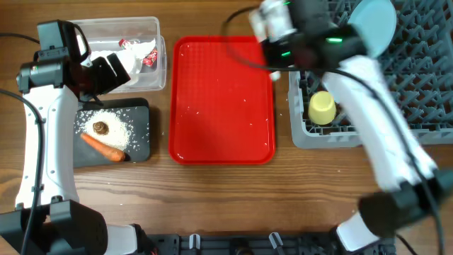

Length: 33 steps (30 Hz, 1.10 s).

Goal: Sort waste into correct bins and load items into the dishwasher rack

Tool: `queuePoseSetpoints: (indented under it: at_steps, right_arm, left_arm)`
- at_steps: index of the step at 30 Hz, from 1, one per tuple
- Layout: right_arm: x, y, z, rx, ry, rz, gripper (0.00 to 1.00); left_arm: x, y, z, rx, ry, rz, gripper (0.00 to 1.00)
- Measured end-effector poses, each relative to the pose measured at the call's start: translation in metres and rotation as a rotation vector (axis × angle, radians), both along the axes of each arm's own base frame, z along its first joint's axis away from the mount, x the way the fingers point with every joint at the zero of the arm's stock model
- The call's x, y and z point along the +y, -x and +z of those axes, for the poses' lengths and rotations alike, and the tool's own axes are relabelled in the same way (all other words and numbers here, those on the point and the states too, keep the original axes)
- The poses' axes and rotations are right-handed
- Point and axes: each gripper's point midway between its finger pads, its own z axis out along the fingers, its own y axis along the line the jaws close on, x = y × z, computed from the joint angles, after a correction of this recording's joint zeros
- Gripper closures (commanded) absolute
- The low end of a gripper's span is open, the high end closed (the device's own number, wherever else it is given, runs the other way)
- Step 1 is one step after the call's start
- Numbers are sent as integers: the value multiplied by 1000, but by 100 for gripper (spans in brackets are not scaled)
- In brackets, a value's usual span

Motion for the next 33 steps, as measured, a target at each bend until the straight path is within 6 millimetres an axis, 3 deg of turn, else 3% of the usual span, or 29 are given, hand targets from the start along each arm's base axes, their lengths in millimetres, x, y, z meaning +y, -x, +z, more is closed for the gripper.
queuePoseSetpoints:
  at_steps: [1,2,4,8,12,13,16,22,30,32,33]
  right_arm:
    - [-35,-1,31,-67,-3,-92,95]
    - [-54,-2,41,-84,1,-147,95]
    - [-77,-6,39,-78,19,-210,96]
    - [-112,-13,-8,15,96,-301,96]
    - [-148,-20,-71,138,160,-387,96]
    - [-154,-22,-79,154,164,-400,96]
    - [-158,-26,-85,156,168,-390,91]
    - [-153,-26,-85,149,171,-336,62]
    - [-141,-26,-84,155,113,-290,57]
    - [-135,-21,-82,175,87,-272,48]
    - [-134,-18,-78,181,80,-267,33]
  left_arm:
    - [0,0,0,0,0,0,0]
    - [0,0,0,0,0,0,0]
    - [0,0,0,1,0,0,0]
    - [0,3,-1,11,2,0,0]
    - [0,3,-1,12,2,0,0]
    - [0,3,-1,12,2,0,0]
    - [0,3,-1,12,2,0,0]
    - [0,3,-1,12,2,0,0]
    - [0,3,-1,11,2,0,0]
    - [0,0,0,0,0,0,0]
    - [1,-3,1,-13,-2,0,0]
